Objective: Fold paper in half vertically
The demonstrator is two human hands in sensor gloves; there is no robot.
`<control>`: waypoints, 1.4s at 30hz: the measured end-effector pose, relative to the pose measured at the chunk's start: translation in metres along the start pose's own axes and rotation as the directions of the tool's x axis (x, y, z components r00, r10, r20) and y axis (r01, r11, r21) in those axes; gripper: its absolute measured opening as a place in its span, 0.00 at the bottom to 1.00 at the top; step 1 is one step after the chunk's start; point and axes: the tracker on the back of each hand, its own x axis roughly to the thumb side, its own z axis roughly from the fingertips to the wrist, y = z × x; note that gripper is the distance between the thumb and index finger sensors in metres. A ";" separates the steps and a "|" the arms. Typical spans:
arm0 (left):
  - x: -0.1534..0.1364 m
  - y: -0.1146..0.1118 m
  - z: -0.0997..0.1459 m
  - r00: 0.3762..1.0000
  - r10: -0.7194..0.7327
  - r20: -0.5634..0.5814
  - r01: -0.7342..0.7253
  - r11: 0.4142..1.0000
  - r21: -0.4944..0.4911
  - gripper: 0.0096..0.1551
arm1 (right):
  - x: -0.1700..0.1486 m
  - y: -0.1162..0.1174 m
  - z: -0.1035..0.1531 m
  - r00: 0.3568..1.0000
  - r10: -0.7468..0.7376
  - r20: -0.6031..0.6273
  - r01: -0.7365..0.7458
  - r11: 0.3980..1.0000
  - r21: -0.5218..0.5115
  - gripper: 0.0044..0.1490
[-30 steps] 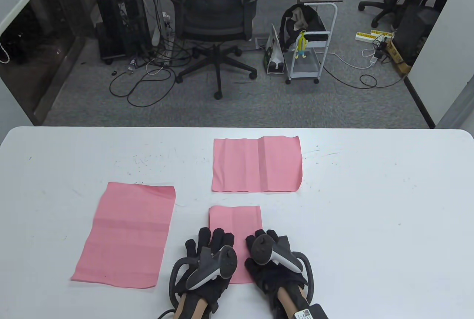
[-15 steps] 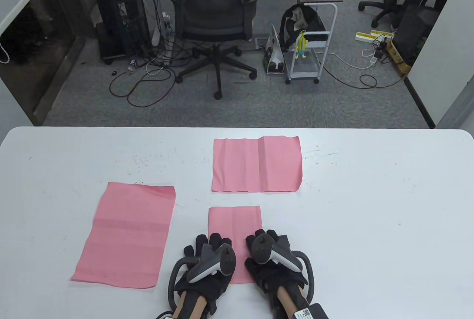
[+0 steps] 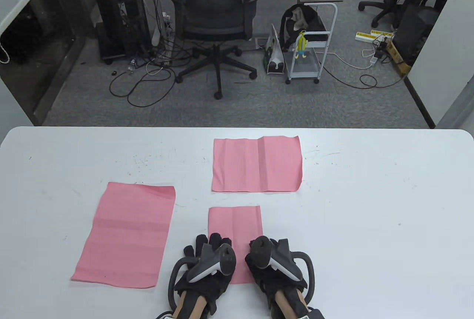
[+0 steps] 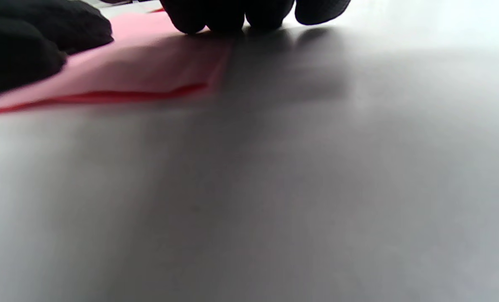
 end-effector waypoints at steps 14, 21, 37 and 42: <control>0.000 0.000 0.000 1.000 0.002 0.005 -0.002 1.000 -0.008 0.44 | 0.008 0.003 -0.021 0.995 0.063 -0.082 -0.050 0.986 0.161 0.42; 0.000 0.000 0.000 1.000 -0.004 0.007 0.004 1.000 -0.012 0.44 | 0.013 -0.008 -0.053 0.991 0.062 -0.122 -0.037 0.980 0.197 0.43; 0.001 0.000 -0.001 1.000 -0.006 0.008 0.006 1.000 -0.015 0.44 | -0.007 -0.027 -0.070 0.979 -0.189 -0.070 0.201 0.952 0.231 0.44; 0.001 0.000 -0.001 1.000 -0.004 0.007 0.004 1.000 -0.016 0.44 | -0.010 -0.045 -0.040 0.988 -0.144 0.053 0.136 0.982 0.131 0.41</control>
